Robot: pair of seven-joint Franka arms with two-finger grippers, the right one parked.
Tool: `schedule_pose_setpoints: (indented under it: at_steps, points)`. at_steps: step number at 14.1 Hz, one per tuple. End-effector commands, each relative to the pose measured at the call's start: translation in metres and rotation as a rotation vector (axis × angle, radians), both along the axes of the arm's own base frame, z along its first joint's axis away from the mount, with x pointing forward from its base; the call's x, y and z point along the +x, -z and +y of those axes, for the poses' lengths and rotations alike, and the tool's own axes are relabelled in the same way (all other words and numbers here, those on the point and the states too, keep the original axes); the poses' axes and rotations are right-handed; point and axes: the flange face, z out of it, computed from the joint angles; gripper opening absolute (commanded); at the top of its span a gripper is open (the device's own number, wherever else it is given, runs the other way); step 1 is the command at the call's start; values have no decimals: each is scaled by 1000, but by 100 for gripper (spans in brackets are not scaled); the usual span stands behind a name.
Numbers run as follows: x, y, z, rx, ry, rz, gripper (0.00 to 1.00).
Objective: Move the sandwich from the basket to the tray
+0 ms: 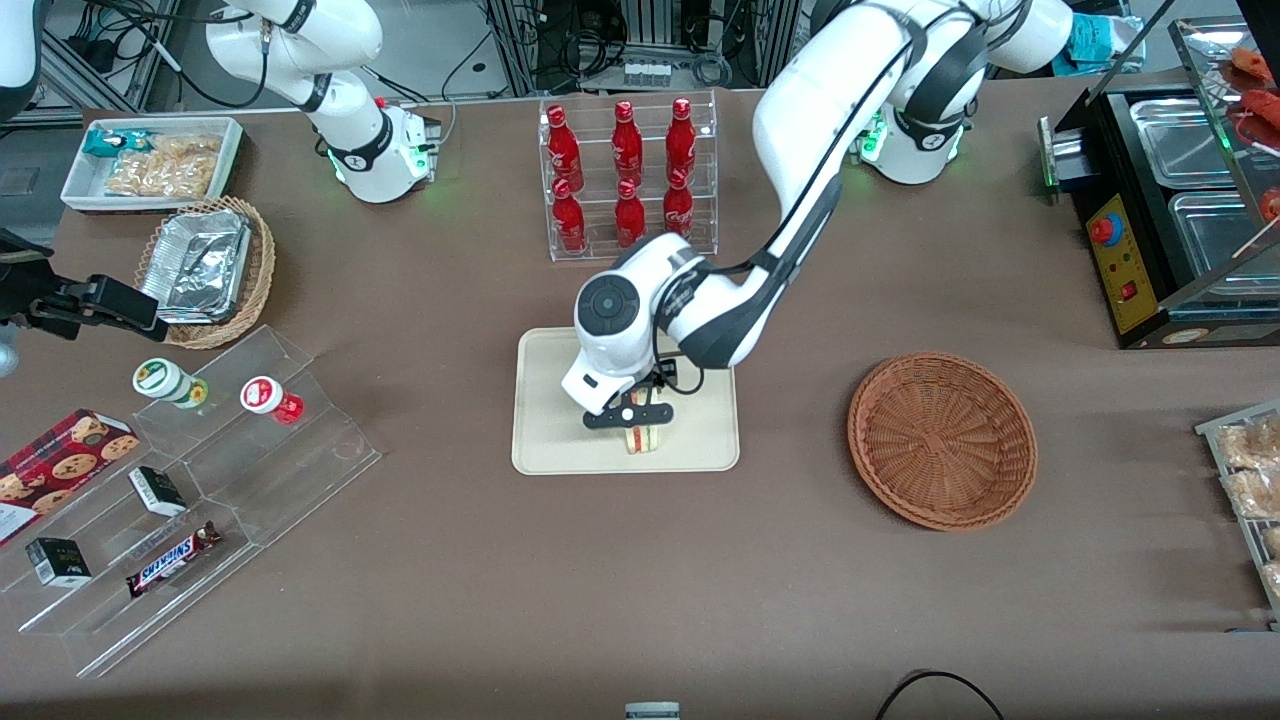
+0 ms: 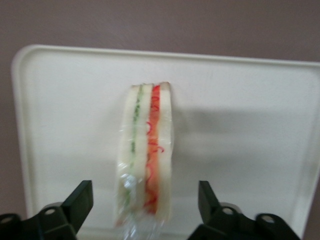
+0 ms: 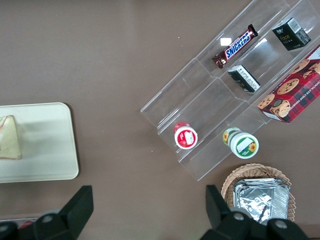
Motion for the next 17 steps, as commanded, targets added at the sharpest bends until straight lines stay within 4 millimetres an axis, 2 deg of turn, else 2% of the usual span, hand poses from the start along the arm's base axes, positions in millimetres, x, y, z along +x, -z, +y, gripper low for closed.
schedule_pose_setpoints:
  at_steps: [1,4,5,8,12,14,17]
  points:
    - [16,-101,56,32,-20,-16,99]
    - [36,-168,142,26,-1,2,99]
    - [37,-183,170,26,4,2,99]
    - [30,-205,248,44,-1,22,99]
    - [23,-237,341,48,17,42,99]
    - [24,-254,387,55,5,64,100]
    - [22,-273,442,48,5,78,100]
